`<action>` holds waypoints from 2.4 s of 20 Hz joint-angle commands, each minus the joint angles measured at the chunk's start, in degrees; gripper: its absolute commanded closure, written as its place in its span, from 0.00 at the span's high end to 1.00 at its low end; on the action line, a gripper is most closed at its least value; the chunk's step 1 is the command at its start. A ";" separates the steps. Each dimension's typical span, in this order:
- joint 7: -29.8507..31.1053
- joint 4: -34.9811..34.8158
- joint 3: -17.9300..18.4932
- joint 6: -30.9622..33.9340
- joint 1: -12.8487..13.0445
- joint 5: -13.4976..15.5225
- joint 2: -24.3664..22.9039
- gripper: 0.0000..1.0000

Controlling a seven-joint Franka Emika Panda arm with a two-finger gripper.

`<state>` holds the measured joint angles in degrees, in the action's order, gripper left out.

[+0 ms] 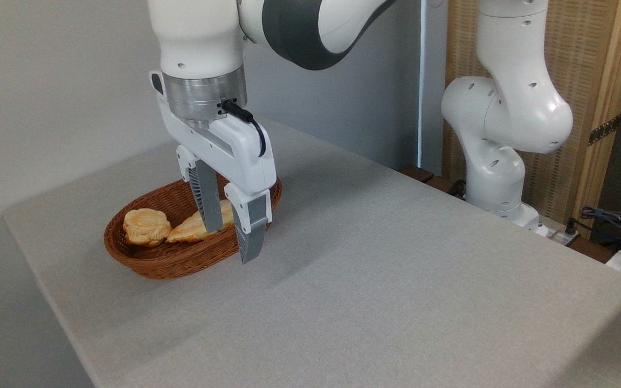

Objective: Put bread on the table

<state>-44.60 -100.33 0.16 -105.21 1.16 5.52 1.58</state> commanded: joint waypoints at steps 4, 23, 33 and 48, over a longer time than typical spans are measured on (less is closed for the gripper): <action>-0.05 -0.22 0.54 0.09 0.51 -0.69 -0.27 1.00; -0.22 -0.48 -4.98 -5.17 1.22 0.10 1.49 1.00; -5.67 -0.48 -14.30 -7.64 1.22 -0.07 4.48 1.00; -13.23 -0.39 -21.95 -18.62 1.22 -0.77 10.98 1.00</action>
<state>-57.20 -100.72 -20.86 -120.57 2.63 5.52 11.07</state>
